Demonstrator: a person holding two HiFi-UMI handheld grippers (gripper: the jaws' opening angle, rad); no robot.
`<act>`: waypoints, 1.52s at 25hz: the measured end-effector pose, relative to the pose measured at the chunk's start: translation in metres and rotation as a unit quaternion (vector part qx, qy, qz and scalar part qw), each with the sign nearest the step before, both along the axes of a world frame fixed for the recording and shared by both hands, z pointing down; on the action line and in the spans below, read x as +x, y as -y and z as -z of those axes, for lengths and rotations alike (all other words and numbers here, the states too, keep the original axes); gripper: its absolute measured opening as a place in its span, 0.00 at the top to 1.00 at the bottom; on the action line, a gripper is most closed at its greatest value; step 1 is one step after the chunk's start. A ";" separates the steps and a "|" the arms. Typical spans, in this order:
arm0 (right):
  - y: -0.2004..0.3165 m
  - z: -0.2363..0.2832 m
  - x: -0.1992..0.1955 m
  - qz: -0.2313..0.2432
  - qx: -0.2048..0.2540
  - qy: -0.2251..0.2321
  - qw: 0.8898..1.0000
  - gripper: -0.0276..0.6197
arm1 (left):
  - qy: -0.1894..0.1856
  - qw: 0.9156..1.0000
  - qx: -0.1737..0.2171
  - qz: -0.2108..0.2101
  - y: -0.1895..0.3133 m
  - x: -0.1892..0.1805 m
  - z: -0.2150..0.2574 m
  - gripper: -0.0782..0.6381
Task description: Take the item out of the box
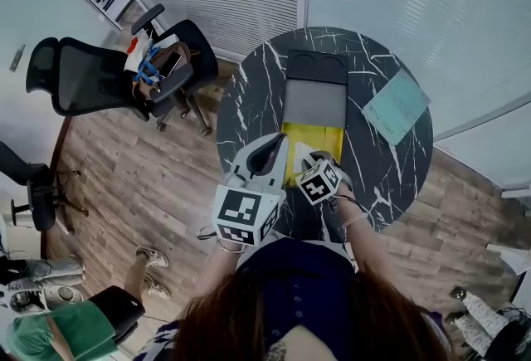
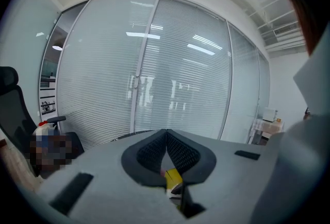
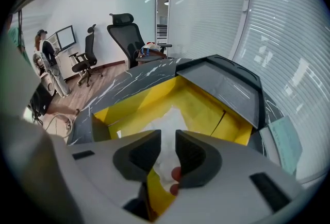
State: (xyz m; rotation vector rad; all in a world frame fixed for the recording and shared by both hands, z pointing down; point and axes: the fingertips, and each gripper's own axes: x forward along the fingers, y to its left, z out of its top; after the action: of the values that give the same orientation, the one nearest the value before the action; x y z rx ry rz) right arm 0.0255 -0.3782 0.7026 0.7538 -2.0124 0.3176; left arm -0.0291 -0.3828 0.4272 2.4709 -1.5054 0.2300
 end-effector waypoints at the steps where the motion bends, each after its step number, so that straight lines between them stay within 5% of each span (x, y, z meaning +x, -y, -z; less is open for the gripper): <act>1: 0.000 -0.003 0.001 -0.002 -0.003 0.000 1.000 0.82 | 0.000 1.000 -0.001 -0.001 0.000 0.001 -0.001 0.85; 19: 0.001 -0.007 0.006 -0.026 -0.009 -0.011 1.000 0.92 | -0.003 1.000 0.003 -0.002 -0.009 -0.002 0.003 0.85; 38: 0.000 0.036 0.014 -0.081 0.055 0.014 0.995 0.92 | -0.009 1.000 0.016 -0.013 -0.039 -0.009 0.014 0.85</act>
State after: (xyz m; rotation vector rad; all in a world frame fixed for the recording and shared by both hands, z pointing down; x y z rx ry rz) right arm 0.0397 -0.3780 0.6664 0.9886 -2.0130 0.3146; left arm -0.0385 -0.3439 0.4127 2.5121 -1.4816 0.1881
